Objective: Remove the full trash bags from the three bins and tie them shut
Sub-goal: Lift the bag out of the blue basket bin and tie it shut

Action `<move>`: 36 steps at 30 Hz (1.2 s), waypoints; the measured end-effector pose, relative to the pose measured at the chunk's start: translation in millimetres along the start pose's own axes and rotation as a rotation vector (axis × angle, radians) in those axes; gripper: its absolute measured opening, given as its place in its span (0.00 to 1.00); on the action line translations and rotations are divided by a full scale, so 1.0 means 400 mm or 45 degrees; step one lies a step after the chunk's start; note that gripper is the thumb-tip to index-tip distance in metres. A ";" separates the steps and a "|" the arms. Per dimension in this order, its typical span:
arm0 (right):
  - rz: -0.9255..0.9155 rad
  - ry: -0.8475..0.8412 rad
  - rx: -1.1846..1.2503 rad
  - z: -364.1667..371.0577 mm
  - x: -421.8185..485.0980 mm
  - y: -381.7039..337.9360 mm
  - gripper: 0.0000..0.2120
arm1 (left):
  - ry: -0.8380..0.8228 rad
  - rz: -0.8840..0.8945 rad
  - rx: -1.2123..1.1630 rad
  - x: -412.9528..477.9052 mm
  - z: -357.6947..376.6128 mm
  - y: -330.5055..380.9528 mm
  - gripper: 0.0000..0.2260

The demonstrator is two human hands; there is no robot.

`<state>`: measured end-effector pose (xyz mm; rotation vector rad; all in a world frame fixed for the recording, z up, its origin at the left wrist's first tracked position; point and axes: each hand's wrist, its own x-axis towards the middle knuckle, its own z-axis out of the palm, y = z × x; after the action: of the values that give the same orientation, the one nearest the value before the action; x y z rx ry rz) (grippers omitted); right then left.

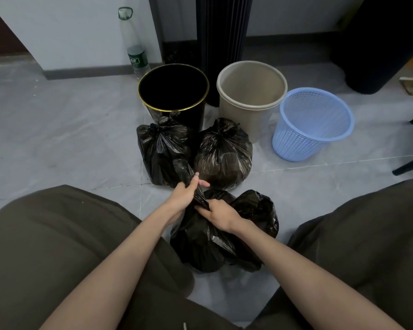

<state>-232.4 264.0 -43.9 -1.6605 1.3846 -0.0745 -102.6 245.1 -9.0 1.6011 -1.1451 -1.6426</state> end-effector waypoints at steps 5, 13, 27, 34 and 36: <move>-0.028 0.052 -0.070 -0.025 -0.018 0.009 0.28 | 0.269 -0.107 -0.863 0.032 0.035 -0.004 0.18; 0.131 -0.061 -0.753 -0.148 -0.086 0.058 0.38 | 0.326 -0.025 -0.318 0.041 0.008 0.002 0.18; 0.077 0.722 0.272 -0.255 -0.149 0.115 0.22 | -0.104 0.244 0.852 0.034 0.056 -0.043 0.15; 0.188 0.687 0.817 -0.206 -0.138 0.091 0.16 | -0.248 0.108 1.209 -0.004 0.124 -0.047 0.37; 0.157 0.604 0.988 -0.205 -0.137 0.076 0.13 | -0.240 0.069 1.183 -0.001 0.137 -0.051 0.42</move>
<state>-321.6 260.6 8.3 -0.9261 1.5238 -0.8669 -152.9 265.2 -31.3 1.9078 -2.2431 -1.2925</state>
